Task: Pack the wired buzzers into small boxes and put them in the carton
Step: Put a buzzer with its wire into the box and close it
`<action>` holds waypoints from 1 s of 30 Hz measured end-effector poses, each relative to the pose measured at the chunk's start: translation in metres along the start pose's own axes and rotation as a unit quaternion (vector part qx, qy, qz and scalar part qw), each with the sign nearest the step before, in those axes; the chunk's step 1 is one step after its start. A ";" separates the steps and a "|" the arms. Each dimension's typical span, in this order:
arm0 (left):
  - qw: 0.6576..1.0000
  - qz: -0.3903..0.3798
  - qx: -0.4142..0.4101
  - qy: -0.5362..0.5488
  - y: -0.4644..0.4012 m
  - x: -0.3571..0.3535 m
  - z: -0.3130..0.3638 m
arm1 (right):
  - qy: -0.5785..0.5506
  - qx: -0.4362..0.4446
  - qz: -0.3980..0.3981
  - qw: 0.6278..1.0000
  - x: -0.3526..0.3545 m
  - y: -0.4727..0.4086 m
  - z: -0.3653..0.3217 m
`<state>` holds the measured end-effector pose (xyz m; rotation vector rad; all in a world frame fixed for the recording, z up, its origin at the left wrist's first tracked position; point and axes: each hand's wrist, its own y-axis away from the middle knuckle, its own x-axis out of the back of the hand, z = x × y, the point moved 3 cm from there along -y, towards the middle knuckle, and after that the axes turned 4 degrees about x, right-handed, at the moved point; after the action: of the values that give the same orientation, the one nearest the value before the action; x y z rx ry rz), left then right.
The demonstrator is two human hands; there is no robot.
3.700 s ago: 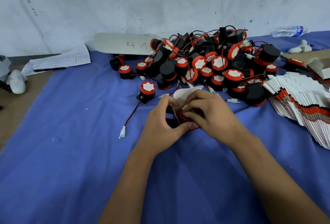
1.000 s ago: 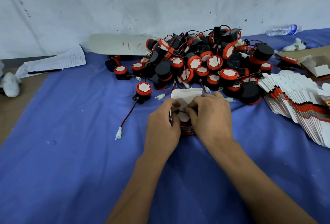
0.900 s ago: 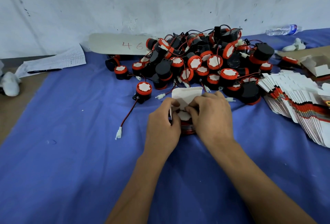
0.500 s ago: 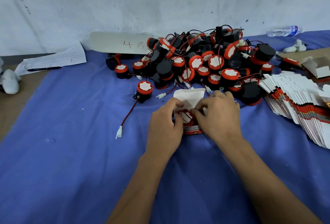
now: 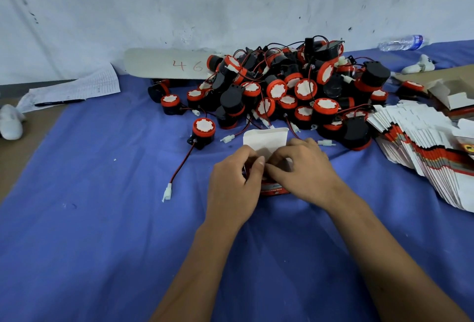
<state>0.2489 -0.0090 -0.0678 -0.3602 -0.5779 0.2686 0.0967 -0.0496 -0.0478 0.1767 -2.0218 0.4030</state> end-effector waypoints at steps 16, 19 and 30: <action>0.997 0.035 0.068 -0.001 -0.001 -0.002 0.000 | -0.384 0.028 0.056 0.921 0.013 0.002 0.016; 0.997 0.037 0.069 0.003 -0.001 -0.003 0.001 | -0.460 0.023 0.035 0.887 0.011 0.000 0.023; 0.996 0.080 0.034 -0.035 0.001 -0.001 0.004 | -0.360 0.043 0.034 0.931 -0.008 -0.001 0.014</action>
<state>0.2458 -0.0076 -0.0649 -0.3329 -0.6071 0.4561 0.0889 -0.0558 -0.0607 0.3479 -2.7404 0.5204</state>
